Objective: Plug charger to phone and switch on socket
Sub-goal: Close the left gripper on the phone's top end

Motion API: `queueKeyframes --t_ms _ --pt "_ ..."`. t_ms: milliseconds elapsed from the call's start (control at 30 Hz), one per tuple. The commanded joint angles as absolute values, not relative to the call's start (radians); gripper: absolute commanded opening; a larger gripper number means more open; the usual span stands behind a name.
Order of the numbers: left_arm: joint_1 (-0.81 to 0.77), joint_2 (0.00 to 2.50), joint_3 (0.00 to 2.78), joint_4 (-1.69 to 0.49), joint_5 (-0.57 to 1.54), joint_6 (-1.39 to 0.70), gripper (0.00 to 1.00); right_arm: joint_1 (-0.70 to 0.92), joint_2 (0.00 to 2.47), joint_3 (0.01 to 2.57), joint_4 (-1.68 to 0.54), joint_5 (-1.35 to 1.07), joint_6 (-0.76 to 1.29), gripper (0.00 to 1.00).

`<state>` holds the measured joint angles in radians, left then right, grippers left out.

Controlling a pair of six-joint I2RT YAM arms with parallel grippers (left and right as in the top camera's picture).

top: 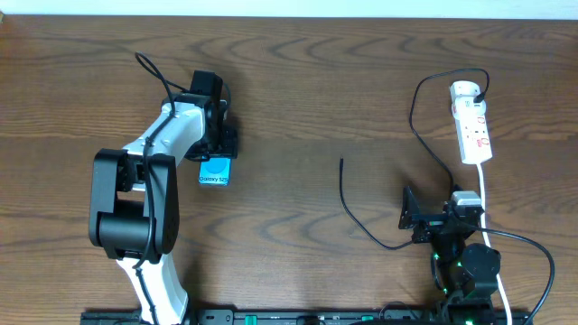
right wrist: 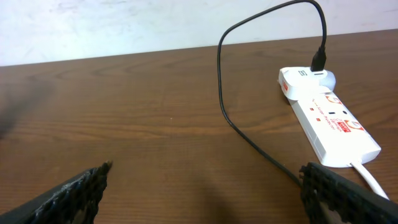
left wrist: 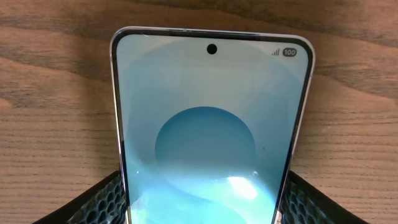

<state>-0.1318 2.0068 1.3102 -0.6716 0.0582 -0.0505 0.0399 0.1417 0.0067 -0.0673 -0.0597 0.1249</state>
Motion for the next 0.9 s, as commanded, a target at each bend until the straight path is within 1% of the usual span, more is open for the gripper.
queueKeyframes --t_ms 0,400,633,700,767,833,867 --pt "-0.128 2.022 1.281 -0.680 0.068 -0.045 0.56 0.047 0.136 0.006 -0.072 -0.059 0.118 0.99" --pt "-0.128 2.022 1.281 -0.683 0.068 -0.045 0.55 0.047 0.136 0.006 -0.072 -0.059 0.118 0.99" --pt "-0.128 2.022 1.281 -0.683 0.068 -0.045 0.39 0.047 0.136 0.006 -0.072 -0.059 0.118 0.99" --pt "-0.128 2.022 1.281 -0.683 0.068 -0.045 0.30 0.047 0.136 0.006 -0.072 -0.059 0.118 0.99" --pt "-0.128 2.022 1.281 -0.683 0.068 -0.045 0.24 0.047 0.136 0.006 -0.072 -0.059 0.118 0.99" --pt "-0.128 2.022 1.281 -0.683 0.068 -0.045 0.19 0.047 0.136 0.006 -0.072 -0.059 0.118 0.99" --pt "-0.128 2.022 1.281 -0.683 0.068 -0.045 0.19 0.047 0.136 0.006 -0.072 -0.059 0.118 0.99"
